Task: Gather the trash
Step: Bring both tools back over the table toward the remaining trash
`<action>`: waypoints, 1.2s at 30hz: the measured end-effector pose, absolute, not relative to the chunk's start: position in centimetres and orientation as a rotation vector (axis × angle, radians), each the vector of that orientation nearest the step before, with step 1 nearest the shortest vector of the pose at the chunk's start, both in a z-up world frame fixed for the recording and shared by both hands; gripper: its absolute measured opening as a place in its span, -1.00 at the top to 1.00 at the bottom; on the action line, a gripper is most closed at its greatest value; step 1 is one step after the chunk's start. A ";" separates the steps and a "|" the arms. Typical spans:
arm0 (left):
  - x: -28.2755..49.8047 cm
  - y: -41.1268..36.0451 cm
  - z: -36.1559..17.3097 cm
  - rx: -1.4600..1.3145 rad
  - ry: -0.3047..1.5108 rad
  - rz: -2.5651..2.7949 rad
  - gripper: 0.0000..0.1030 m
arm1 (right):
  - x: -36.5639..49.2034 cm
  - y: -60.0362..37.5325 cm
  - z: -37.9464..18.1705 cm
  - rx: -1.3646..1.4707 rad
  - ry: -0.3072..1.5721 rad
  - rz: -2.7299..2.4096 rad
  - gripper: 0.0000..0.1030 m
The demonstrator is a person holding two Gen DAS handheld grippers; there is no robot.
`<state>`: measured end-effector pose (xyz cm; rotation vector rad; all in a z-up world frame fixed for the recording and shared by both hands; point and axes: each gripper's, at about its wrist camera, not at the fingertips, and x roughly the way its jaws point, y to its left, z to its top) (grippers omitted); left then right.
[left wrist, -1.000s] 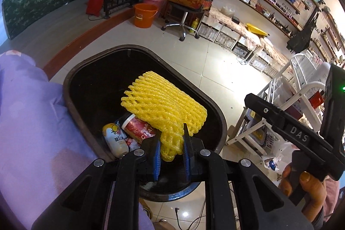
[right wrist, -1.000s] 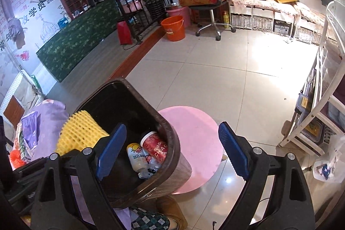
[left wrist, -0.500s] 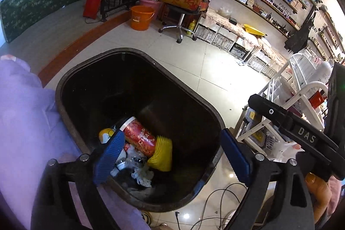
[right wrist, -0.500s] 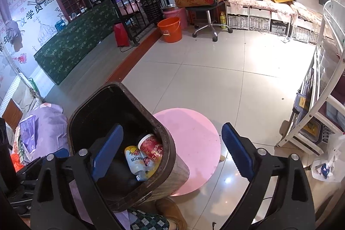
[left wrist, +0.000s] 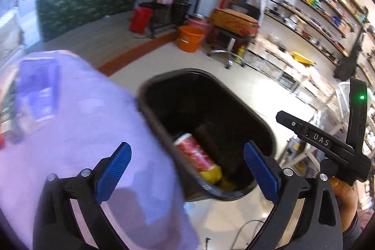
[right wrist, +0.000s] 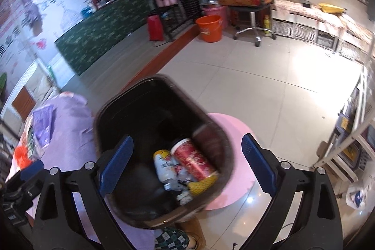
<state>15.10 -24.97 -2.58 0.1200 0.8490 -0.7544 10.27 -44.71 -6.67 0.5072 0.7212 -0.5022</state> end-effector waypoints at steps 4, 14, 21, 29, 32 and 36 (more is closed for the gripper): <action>15.2 -21.8 -1.9 0.101 0.815 -0.668 -0.87 | 12.5 -41.6 -6.4 0.463 0.736 -0.414 -0.80; 15.7 -12.4 -1.5 0.032 0.796 -0.420 -0.87 | 18.3 -32.1 -5.9 0.344 0.790 -0.158 -0.80; 15.4 -5.6 -1.9 -0.016 0.808 -0.273 -0.87 | 21.0 -26.1 -5.0 0.270 0.802 -0.008 -0.80; 14.7 1.3 -2.5 -0.046 0.806 -0.136 -0.87 | 22.8 -21.2 -4.4 0.207 0.825 0.111 -0.80; 14.7 3.3 -2.9 -0.072 0.814 -0.105 -0.87 | 23.6 -19.8 -4.3 0.179 0.838 0.142 -0.80; 14.8 4.9 -3.2 -0.091 0.823 -0.072 -0.87 | 25.1 -17.9 -4.2 0.127 0.857 0.173 -0.80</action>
